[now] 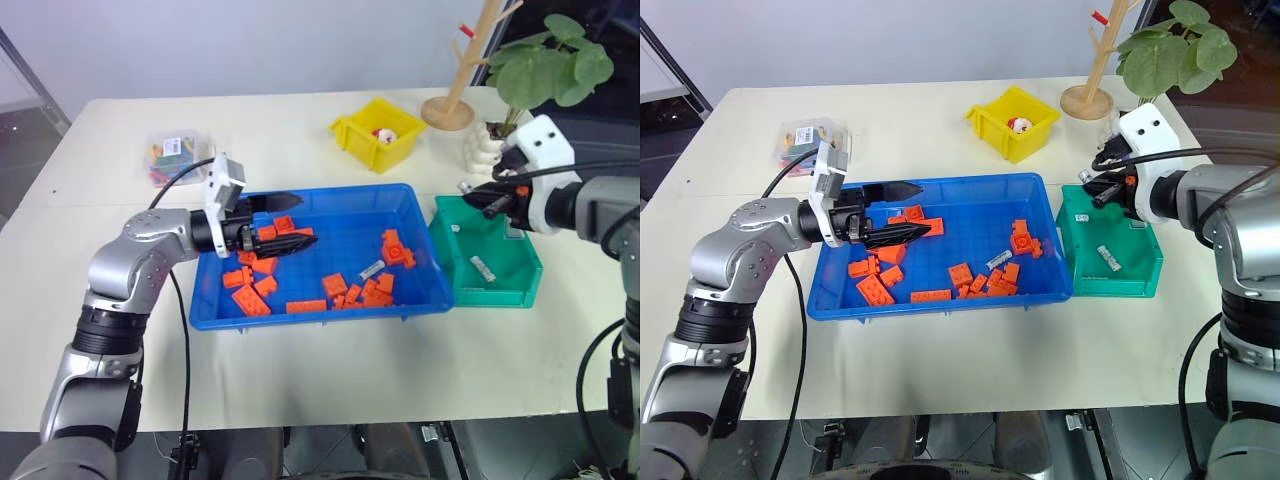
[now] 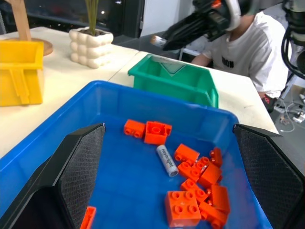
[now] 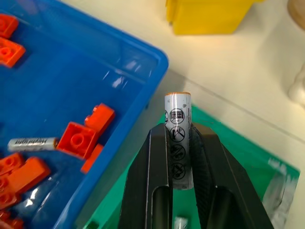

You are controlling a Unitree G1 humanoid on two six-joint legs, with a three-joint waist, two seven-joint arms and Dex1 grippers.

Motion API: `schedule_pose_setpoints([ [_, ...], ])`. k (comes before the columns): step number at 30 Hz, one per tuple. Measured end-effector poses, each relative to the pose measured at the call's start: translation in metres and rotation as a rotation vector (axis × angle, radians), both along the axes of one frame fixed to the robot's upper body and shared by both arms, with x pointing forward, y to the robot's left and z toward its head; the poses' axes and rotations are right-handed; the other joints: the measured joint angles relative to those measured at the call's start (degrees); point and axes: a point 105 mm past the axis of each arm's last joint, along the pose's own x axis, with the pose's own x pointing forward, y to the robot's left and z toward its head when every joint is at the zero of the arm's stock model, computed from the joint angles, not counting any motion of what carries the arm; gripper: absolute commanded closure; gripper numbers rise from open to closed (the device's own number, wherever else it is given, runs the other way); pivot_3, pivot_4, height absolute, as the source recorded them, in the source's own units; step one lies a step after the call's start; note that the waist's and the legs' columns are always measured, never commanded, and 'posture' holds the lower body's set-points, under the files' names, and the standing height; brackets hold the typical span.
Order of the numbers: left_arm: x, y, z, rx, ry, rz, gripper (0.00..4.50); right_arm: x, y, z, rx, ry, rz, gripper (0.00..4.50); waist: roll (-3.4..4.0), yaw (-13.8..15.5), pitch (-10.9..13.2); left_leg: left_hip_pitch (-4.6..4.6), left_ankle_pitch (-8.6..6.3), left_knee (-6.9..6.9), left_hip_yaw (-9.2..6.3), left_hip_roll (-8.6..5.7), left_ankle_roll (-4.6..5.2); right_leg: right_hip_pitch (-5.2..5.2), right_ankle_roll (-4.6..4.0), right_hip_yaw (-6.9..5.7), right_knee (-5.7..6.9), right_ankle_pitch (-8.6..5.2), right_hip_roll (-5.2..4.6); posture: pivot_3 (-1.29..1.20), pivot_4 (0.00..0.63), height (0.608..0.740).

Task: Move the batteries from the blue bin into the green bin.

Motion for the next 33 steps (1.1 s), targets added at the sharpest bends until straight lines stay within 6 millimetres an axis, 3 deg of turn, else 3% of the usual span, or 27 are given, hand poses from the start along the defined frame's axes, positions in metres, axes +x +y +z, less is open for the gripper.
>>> schedule_pose_setpoints([
  [4, 0.0, -0.008, 0.001, 0.006, -0.008, -0.034, 0.0, -0.005, -0.01, -0.014, 0.007, 0.045, -0.037, 4.44, -0.01, 0.31, 0.0, -0.02, 0.0, 0.01, 0.0, 0.0, 0.0, 0.0, 0.0, 0.0, -0.02, 0.0, 0.0, 0.0, 0.15, 0.74],
  [6, 0.001, -0.008, 0.003, 0.013, -0.025, -0.036, 0.0, -0.009, -0.016, -0.024, 0.01, 0.076, -0.059, 3.43, -0.01, 0.36, 0.0, -0.02, 0.0, 0.01, 0.0, 0.0, 0.0, 0.0, 0.0, 0.0, -0.02, 0.0, 0.0, 0.0, 0.15, 0.74],
  [9, 0.002, -0.007, 0.001, 0.019, -0.022, -0.035, 0.0, -0.011, -0.022, -0.03, 0.006, 0.089, -0.075, 2.33, 0.0, 0.2, 0.0, -0.01, 0.0, 0.01, 0.0, 0.0, 0.0, 0.0, 0.0, 0.0, -0.01, 0.0, 0.0, 0.0, 0.15, 0.74],
  [13, 0.003, -0.005, 0.0, 0.033, -0.022, -0.033, 0.0, -0.009, -0.034, -0.03, -0.033, 0.065, -0.106, 0.34, 0.0, 0.13, 0.0, -0.01, 0.0, 0.02, 0.0, 0.0, 0.0, 0.0, 0.01, 0.0, -0.01, 0.0, 0.0, 0.0, 0.15, 0.74],
  [14, 0.003, -0.004, 0.0, 0.034, -0.022, -0.034, 0.0, -0.008, -0.035, -0.029, -0.041, 0.055, -0.111, 0.03, 0.0, 0.12, 0.0, 0.0, 0.0, 0.01, 0.0, 0.0, 0.0, 0.01, 0.01, 0.0, -0.01, 0.0, 0.0, 0.0, 0.15, 0.74],
  [19, 0.003, -0.003, 0.0, 0.041, -0.024, -0.028, 0.0, 0.002, -0.029, -0.018, -0.106, -0.012, -0.057, 0.03, 0.0, -0.11, 0.0, 0.0, 0.0, 0.0, 0.0, 0.0, 0.0, 0.0, 0.01, 0.0, 0.0, 0.0, 0.0, 0.0, 0.15, 0.74],
  [23, 0.004, 0.002, -0.002, 0.075, -0.037, -0.005, 0.0, 0.012, 0.007, 0.002, -0.147, -0.114, 0.174, 0.03, 0.0, -0.18, 0.0, 0.04, 0.0, -0.03, 0.0, 0.03, 0.0, 0.0, 0.02, -0.01, 0.0, -0.01, 0.02, 0.0, 0.15, 0.74],
  [28, -0.001, 0.019, -0.017, 0.18, -0.028, 0.036, 0.0, 0.01, 0.032, -0.027, -0.255, -0.033, 0.463, 0.03, -0.01, -0.09, 0.01, -0.01, 0.0, -0.02, 0.01, 0.02, 0.0, 0.01, 0.02, 0.0, -0.07, -0.01, 0.0, 0.0, 0.15, 0.74],
  [33, -0.013, 0.024, -0.011, 0.182, -0.046, 0.048, 0.0, 0.001, 0.054, -0.048, -0.312, 0.014, 0.705, 0.03, -0.02, -0.16, 0.02, 0.01, 0.0, -0.02, 0.0, 0.03, -0.01, 0.01, 0.02, 0.0, -0.06, -0.01, 0.0, 0.0, 0.15, 0.74],
])
